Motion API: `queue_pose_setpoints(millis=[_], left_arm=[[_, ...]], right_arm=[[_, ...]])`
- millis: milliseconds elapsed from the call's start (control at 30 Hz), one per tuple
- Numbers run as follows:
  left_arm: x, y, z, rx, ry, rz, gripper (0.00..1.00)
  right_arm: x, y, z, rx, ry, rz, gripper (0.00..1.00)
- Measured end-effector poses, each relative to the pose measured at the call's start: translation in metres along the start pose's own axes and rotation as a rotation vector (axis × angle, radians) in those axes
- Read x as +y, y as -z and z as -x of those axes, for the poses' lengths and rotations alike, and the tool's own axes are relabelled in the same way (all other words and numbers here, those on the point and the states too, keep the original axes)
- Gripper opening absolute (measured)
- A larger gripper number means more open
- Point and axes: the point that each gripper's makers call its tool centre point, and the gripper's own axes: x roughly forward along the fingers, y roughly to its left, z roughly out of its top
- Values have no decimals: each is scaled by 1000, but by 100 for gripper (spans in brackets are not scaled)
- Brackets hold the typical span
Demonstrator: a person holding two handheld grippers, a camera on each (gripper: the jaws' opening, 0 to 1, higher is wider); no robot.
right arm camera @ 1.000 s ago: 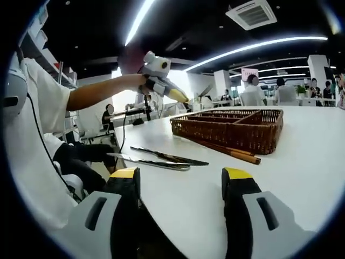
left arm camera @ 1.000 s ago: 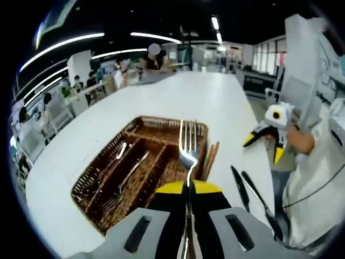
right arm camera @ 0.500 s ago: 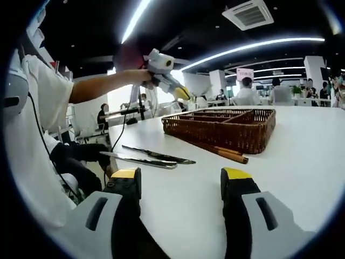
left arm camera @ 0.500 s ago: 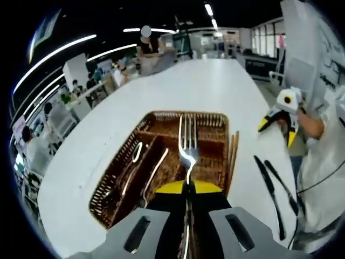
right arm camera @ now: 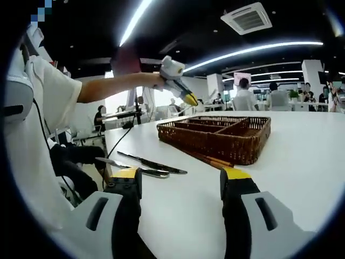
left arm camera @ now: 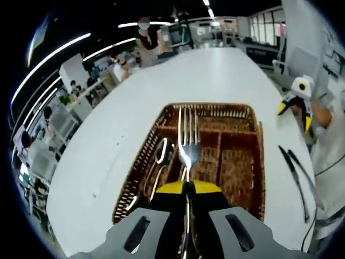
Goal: Arrange the knives, forks, and spoons in their matching storage slots by inserting each utensil handle-first until every utensil is classified and aligned in the correct compartment
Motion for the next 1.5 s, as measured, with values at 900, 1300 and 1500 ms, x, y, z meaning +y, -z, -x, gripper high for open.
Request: queue_pose_setpoints(millis=[900,1300,1500], left_arm=[[-23,29,-53,90,118,-70,3],[-21,33,-63,144,136,-151,3],[-26,27,-68,149,148,-185,3]], right_arm=[[6,-3,-3,32,-3,16,59],[7,-9,-2,39,5,37,59],[8,-9,-1,33,0,19,60]])
